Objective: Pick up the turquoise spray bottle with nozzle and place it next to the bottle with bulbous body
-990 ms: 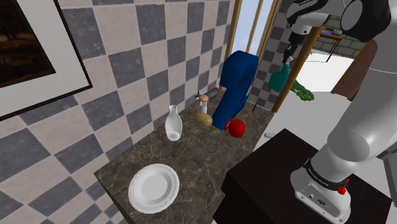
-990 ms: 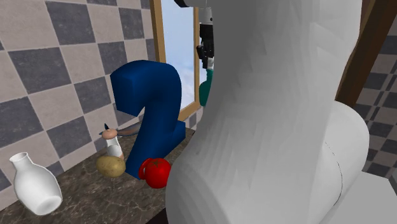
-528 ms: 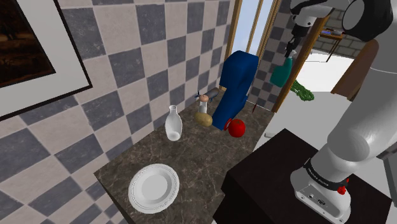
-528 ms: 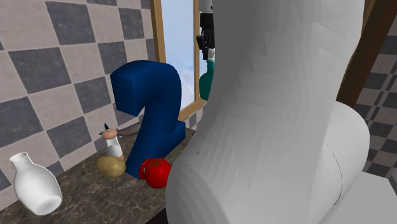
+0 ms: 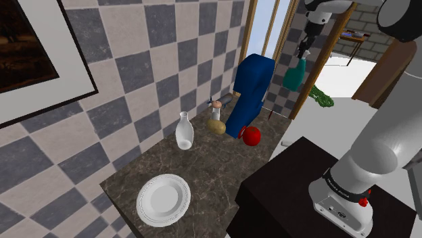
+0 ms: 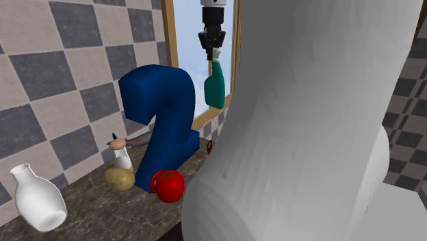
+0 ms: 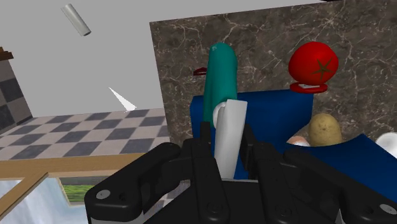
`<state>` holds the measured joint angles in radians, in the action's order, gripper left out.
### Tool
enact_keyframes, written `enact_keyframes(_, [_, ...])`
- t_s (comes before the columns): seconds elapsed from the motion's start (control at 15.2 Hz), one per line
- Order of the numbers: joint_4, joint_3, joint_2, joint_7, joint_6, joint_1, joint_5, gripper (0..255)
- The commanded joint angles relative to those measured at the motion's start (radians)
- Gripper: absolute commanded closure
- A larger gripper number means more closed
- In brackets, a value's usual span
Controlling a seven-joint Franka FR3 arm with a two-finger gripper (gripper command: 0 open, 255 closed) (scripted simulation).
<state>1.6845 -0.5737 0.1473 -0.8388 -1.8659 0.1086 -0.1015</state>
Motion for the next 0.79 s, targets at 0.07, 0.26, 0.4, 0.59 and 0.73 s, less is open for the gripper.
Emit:
enact_keyframes(0.07, [0.068, 0.027, -0.059, 0.086, -0.022, -0.053, 0.04, 255])
enact_keyframes(0.26, [0.12, 0.059, -0.108, 0.17, -0.034, -0.098, 0.072, 255])
enact_keyframes(0.4, [0.149, 0.083, -0.134, 0.225, -0.04, -0.125, 0.09, 255])
enact_keyframes(0.59, [0.182, 0.121, -0.165, 0.306, -0.046, -0.162, 0.109, 255])
enact_keyframes(0.73, [0.198, 0.146, -0.18, 0.358, -0.048, -0.186, 0.119, 255])
